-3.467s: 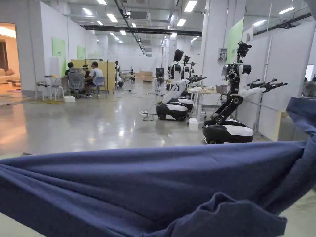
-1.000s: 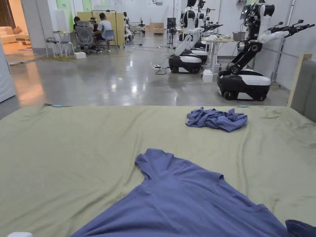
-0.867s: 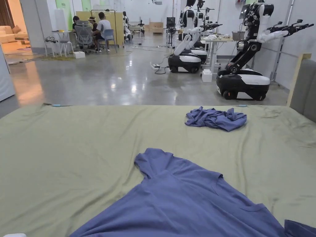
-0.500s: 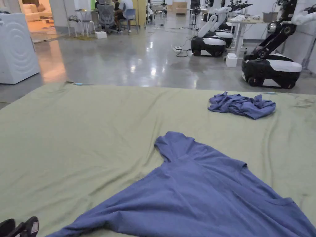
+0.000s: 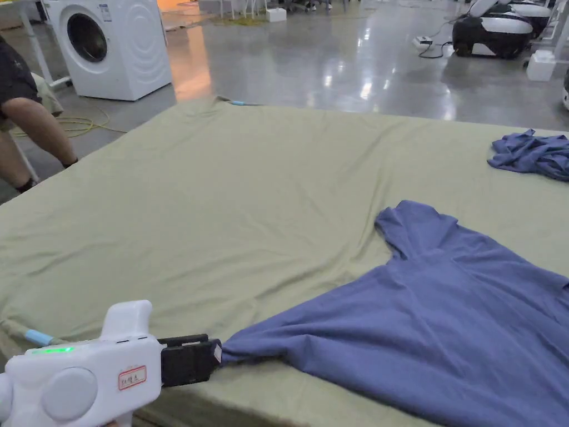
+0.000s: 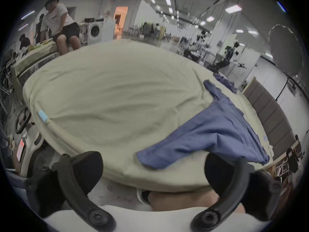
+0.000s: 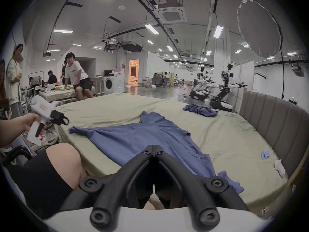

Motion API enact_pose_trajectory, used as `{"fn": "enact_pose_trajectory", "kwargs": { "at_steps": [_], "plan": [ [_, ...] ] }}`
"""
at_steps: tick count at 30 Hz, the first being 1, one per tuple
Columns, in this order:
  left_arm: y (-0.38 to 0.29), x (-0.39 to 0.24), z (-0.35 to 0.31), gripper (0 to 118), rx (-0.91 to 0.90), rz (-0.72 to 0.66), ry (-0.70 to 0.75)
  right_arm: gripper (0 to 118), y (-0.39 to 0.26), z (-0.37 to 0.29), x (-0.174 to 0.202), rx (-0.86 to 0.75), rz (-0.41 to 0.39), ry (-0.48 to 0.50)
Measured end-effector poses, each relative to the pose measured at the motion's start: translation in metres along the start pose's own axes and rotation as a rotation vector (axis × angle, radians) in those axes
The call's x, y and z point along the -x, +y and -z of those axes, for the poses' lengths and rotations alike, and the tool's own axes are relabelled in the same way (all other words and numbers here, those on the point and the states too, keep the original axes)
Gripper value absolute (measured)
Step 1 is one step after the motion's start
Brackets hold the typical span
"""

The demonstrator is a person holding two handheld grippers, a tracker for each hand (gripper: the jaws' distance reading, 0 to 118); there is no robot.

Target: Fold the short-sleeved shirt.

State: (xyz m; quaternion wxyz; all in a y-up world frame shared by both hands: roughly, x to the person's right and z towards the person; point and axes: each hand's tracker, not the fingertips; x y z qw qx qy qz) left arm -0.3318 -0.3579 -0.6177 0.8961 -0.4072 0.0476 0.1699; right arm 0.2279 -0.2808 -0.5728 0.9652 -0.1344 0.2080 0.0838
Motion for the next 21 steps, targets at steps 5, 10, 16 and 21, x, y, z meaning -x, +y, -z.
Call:
{"fn": "enact_pose_trajectory", "kwargs": {
  "at_steps": [5, 10, 16, 21],
  "plan": [
    [0.006, -0.003, 0.036, 118, -0.007, -0.002, 0.018, 3, -0.001, 0.004, -0.001, 0.007, 0.001, 0.025],
    [-0.006, -0.022, 0.046, 63, 0.025, 0.246, 0.155, 3, -0.002, 0.004, -0.003, 0.023, 0.010, 0.020],
    [-0.009, -0.034, 0.018, 3, -0.080, 0.232, 0.030, 3, -0.005, 0.008, -0.015, 0.052, 0.030, 0.000],
    [-0.010, -0.045, 0.001, 3, -0.116, 0.273, 0.005, 3, -0.002, 0.038, -0.042, 0.110, 0.050, 0.030]
  ]
}}
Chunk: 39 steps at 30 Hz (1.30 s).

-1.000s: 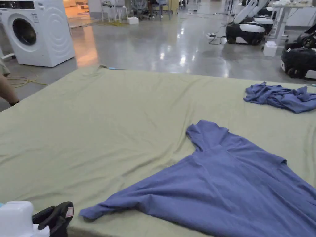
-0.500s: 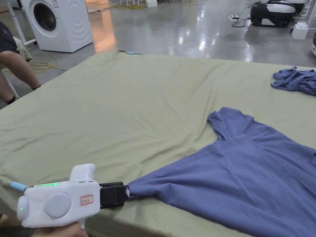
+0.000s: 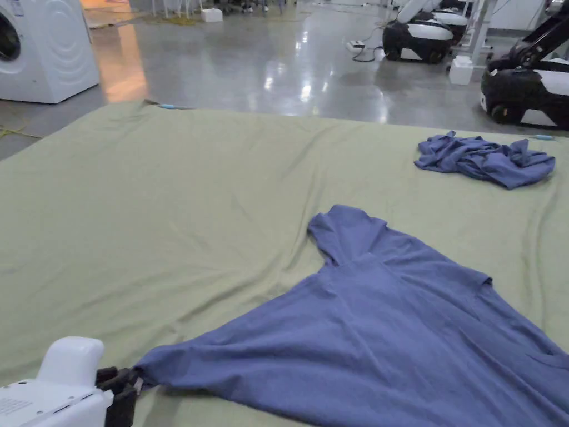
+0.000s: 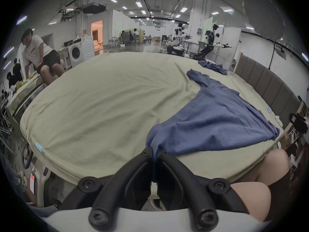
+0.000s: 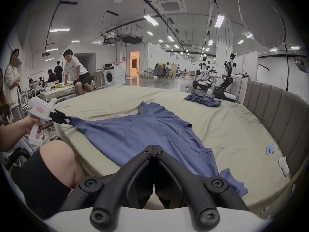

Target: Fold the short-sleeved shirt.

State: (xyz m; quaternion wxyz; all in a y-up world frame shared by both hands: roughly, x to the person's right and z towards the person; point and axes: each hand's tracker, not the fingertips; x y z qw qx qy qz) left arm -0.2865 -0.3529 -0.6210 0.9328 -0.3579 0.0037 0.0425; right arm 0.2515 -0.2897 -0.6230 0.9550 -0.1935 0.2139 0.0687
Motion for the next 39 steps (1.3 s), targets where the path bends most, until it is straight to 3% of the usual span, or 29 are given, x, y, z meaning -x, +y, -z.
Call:
{"fn": "enact_pose_trajectory", "kwargs": {
  "at_steps": [7, 8, 9, 11, 12, 17, 22, 23, 24, 25, 26, 28, 30, 33, 39],
  "plan": [
    [-0.001, 0.009, -0.003, 3, -0.039, 0.004, -0.007, 3, 0.075, 0.161, -0.047, 0.125, -0.049, 0.064],
    [-0.001, 0.012, -0.002, 3, -0.041, -0.004, -0.005, 10, 0.086, 0.194, -0.054, 0.150, -0.072, 0.066],
    [-0.002, 0.015, -0.001, 3, -0.040, -0.010, -0.004, 30, 0.093, 0.225, -0.060, 0.166, -0.097, 0.076],
    [-0.002, 0.018, 0.002, 3, -0.029, -0.014, -0.005, 88, 0.112, 0.302, -0.072, 0.270, -0.102, 0.080],
    [-0.003, 0.018, 0.003, 3, -0.024, -0.013, -0.002, 94, 0.117, 0.335, -0.077, 0.332, -0.102, 0.111],
    [-0.006, 0.017, 0.008, 3, 0.022, 0.008, 0.008, 94, 0.120, 0.464, -0.088, 0.461, -0.160, 0.075],
    [-0.007, 0.019, 0.012, 3, 0.060, 0.019, 0.001, 89, 0.103, 0.500, -0.086, 0.557, -0.143, 0.122],
    [-0.005, 0.018, 0.013, 3, 0.065, 0.019, -0.002, 70, 0.103, 0.495, -0.086, 0.556, -0.085, 0.183],
    [-0.005, 0.017, 0.013, 3, 0.065, 0.021, -0.002, 54, 0.106, 0.487, -0.085, 0.522, -0.085, 0.189],
    [-0.005, 0.017, 0.013, 3, 0.065, 0.029, -0.003, 20, 0.108, 0.481, -0.084, 0.505, -0.140, 0.193],
    [-0.005, 0.016, 0.012, 3, 0.060, 0.039, -0.001, 4, 0.108, 0.476, -0.081, 0.500, -0.164, 0.147],
    [-0.002, 0.014, 0.009, 3, 0.049, 0.047, -0.007, 4, 0.108, 0.461, -0.076, 0.522, -0.158, 0.184],
    [0.002, 0.014, 0.003, 3, 0.033, 0.056, -0.008, 4, 0.112, 0.442, -0.066, 0.434, -0.255, 0.093],
    [0.020, 0.014, -0.013, 3, -0.019, 0.097, -0.008, 4, 0.147, 0.393, -0.073, 0.263, -0.105, 0.064],
    [0.082, 0.010, -0.062, 3, -0.204, 0.287, 0.027, 4, 0.253, 0.254, -0.089, -0.037, -0.154, -0.080]
  ]
}}
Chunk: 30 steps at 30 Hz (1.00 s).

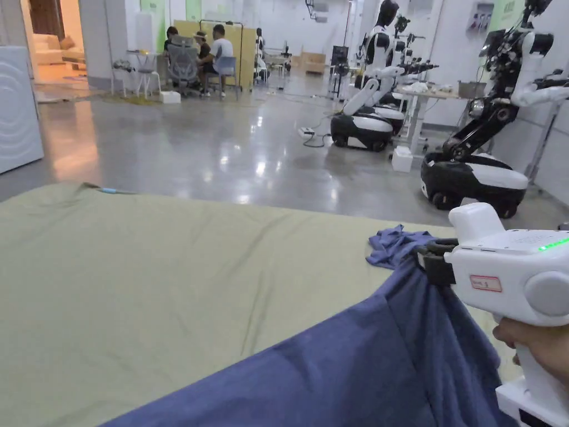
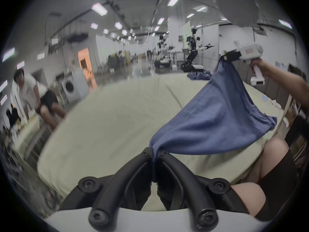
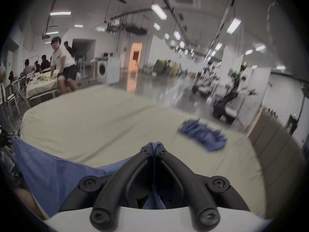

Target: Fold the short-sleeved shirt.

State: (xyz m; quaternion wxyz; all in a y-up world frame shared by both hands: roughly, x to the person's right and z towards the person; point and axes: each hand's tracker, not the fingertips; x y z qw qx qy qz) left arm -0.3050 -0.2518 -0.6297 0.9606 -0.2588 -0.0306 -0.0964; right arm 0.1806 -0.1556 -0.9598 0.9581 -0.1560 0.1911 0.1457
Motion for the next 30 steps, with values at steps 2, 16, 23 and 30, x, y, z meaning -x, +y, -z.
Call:
{"fn": "enact_pose_trajectory", "kwargs": {
  "at_steps": [2, 16, 23, 30],
  "plan": [
    [0.032, 0.007, -0.020, 3, -0.109, 0.060, 0.064, 4, 0.041, -0.065, -0.016, -0.142, 0.011, -0.049],
    [0.247, 0.054, -0.056, 3, -0.407, -0.021, 0.103, 4, 0.136, -0.297, -0.046, -0.444, 0.060, -0.237],
    [0.296, 0.071, -0.044, 3, -0.407, -0.082, 0.097, 4, 0.146, -0.289, -0.049, -0.416, 0.083, -0.273],
    [0.306, 0.079, -0.021, 3, -0.422, -0.092, 0.127, 4, 0.154, -0.259, -0.058, -0.405, 0.096, -0.275]
  ]
}}
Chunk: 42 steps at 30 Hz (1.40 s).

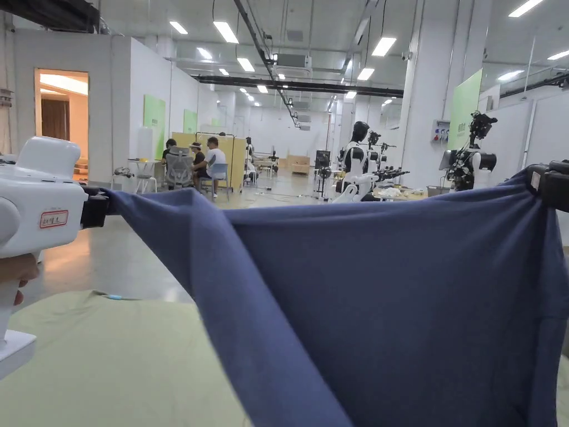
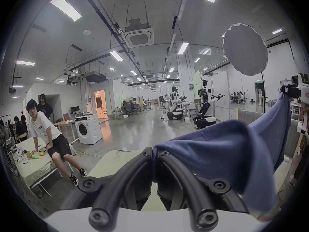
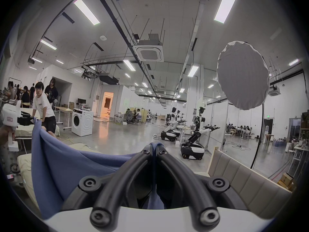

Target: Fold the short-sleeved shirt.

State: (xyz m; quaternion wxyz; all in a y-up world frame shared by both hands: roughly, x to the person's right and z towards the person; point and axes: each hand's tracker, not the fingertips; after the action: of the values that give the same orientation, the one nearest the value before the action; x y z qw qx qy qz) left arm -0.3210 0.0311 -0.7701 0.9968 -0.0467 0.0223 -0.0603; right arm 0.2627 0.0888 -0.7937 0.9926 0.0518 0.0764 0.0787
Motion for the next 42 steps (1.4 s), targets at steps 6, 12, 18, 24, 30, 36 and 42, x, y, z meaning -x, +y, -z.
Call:
{"fn": "enact_pose_trajectory", "kwargs": {
  "at_steps": [6, 12, 18, 24, 30, 36, 42],
  "plan": [
    [0.006, 0.005, 0.051, 3, 0.010, -0.013, 0.031, 4, 0.005, 0.055, 0.005, 0.016, -0.024, -0.011],
    [0.027, 0.007, 0.131, 3, -0.005, -0.017, 0.104, 4, 0.011, 0.150, 0.011, 0.024, -0.036, -0.043],
    [0.070, 0.002, 0.213, 3, -0.096, -0.008, 0.214, 4, 0.037, 0.245, 0.009, -0.052, -0.010, -0.095],
    [0.107, -0.012, 0.277, 3, -0.181, 0.073, 0.274, 4, 0.067, 0.313, -0.007, -0.149, -0.040, -0.140],
    [0.087, -0.038, 0.326, 3, -0.245, 0.089, 0.296, 4, 0.022, 0.351, -0.017, -0.161, -0.013, -0.147],
    [-0.015, -0.066, 0.362, 3, -0.177, 0.041, 0.255, 4, -0.100, 0.361, -0.021, -0.078, 0.031, -0.146],
    [-0.135, -0.101, 0.341, 3, -0.003, 0.050, 0.168, 4, -0.236, 0.315, -0.029, 0.099, 0.047, -0.089]
  ]
}}
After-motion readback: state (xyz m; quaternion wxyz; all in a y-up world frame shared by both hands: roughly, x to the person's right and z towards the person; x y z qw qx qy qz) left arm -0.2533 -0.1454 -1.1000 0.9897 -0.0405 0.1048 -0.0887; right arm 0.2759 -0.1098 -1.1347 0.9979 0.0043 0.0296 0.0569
